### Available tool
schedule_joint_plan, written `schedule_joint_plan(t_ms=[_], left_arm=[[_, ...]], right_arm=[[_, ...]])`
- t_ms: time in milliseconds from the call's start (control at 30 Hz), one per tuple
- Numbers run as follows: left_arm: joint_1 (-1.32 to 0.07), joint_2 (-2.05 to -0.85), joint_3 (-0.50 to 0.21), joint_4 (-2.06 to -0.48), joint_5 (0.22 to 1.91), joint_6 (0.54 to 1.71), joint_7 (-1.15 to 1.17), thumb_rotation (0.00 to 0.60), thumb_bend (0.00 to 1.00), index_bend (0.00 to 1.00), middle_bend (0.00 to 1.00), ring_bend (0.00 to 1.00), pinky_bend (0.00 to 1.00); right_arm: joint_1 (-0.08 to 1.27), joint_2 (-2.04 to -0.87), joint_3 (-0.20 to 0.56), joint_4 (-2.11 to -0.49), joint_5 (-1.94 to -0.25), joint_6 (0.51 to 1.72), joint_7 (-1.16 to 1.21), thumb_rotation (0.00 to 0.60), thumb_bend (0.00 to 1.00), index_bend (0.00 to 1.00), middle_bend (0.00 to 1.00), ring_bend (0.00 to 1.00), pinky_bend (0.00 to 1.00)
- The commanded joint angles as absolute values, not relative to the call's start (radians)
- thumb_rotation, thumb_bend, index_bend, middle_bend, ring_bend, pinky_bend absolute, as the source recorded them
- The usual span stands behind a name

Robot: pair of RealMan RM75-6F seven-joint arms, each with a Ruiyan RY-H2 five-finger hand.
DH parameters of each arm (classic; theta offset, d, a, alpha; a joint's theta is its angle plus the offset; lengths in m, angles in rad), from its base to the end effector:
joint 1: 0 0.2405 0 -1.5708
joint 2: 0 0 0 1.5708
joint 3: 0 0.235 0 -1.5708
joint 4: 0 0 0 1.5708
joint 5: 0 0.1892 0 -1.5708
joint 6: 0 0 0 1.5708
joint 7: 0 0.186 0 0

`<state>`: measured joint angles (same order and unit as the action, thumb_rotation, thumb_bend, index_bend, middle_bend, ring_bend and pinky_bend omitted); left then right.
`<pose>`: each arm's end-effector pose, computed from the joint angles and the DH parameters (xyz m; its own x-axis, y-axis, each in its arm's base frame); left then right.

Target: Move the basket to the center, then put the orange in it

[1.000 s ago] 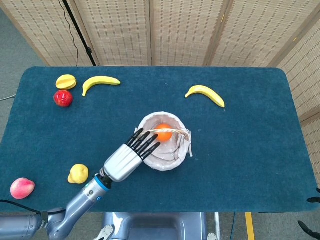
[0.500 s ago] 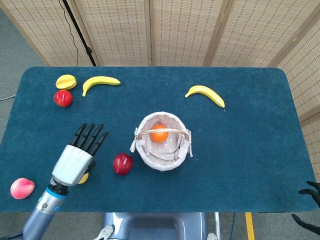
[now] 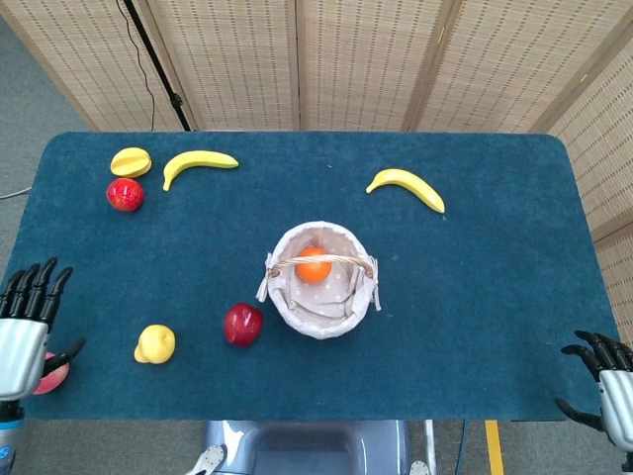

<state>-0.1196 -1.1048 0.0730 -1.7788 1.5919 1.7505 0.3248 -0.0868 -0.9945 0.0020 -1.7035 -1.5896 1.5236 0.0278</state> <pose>-0.2296 0.2002 0.1827 0.5312 -0.1689 0.8303 0.8336 -0.0712 -0.5478 -0.2937 -0.1613 0.1886 0.3988 -0.0806 0.9135 -0.9127 0.0616 0.4039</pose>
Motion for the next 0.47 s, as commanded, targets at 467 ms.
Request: schedule_joint_plan(t_ms=[467], left_arm=[[0.013,-1.147,0.058,-1.597,1.56,1.827,0.156,0.6,0.09,0.1,0.01,0.01,0.1]], right_arm=[[-0.059,-1.022,-0.028,-1.657,-1.606,1.476,-0.033,0.6,0.0,0.22,0.15,0.13,0.14]])
